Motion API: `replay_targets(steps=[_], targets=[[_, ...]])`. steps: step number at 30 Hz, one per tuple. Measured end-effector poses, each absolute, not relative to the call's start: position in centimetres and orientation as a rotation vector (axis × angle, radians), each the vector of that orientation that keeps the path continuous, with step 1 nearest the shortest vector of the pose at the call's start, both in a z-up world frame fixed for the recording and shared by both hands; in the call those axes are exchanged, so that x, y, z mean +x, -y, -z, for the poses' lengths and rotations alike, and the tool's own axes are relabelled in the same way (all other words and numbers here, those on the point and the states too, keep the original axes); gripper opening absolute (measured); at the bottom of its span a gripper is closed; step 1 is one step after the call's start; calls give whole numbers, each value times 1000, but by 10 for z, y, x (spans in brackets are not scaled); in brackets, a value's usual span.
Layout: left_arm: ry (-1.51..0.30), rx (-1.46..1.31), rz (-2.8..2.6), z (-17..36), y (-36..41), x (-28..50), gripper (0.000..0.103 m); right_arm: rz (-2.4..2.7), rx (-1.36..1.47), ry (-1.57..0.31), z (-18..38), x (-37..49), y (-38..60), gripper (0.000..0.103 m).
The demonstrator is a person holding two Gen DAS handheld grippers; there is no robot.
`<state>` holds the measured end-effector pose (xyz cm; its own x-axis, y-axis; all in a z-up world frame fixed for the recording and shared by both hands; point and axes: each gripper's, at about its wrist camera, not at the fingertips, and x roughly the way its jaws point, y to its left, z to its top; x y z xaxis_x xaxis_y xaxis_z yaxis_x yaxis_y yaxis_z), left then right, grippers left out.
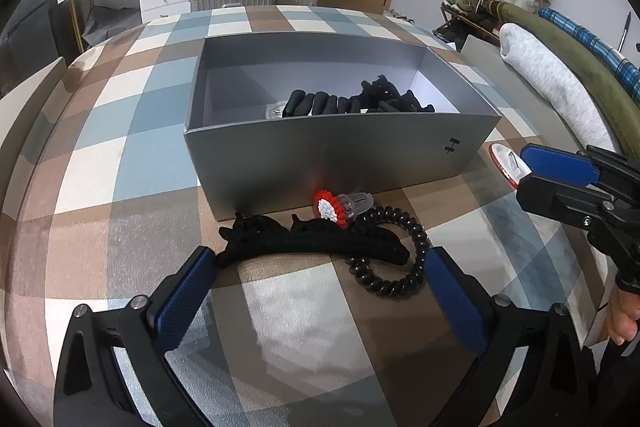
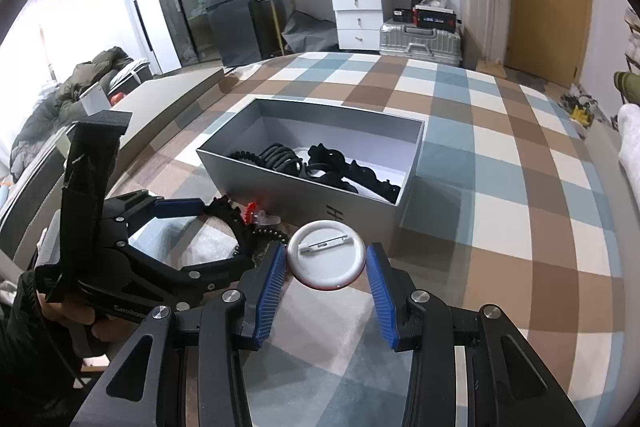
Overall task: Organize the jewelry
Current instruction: 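Grasp the black claw clips with the left gripper while the right gripper holds the badge, then carry the badge and claw clips into the grey box and open both grippers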
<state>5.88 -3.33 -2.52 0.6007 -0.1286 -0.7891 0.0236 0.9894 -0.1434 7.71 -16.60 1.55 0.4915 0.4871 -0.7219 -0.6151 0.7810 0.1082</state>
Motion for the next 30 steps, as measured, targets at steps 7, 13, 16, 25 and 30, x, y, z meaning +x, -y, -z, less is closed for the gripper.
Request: replay_targets(steps=[7, 13, 16, 25, 30], targets=[[-916, -92, 90, 25, 34, 59, 92, -678, -177, -814, -16, 75, 164, 41], [-873, -65, 103, 17, 37, 53, 91, -676, -174, -812, -17, 76, 165, 41], [-844, -67, 115, 11, 37, 50, 91, -677, -166, -804, -18, 76, 167, 41], [-703, -63, 131, -16, 35, 38, 92, -688, -106, -727, -31, 73, 173, 41], [-634, -85, 120, -27, 29, 35, 92, -679, -65, -685, -39, 74, 178, 41]])
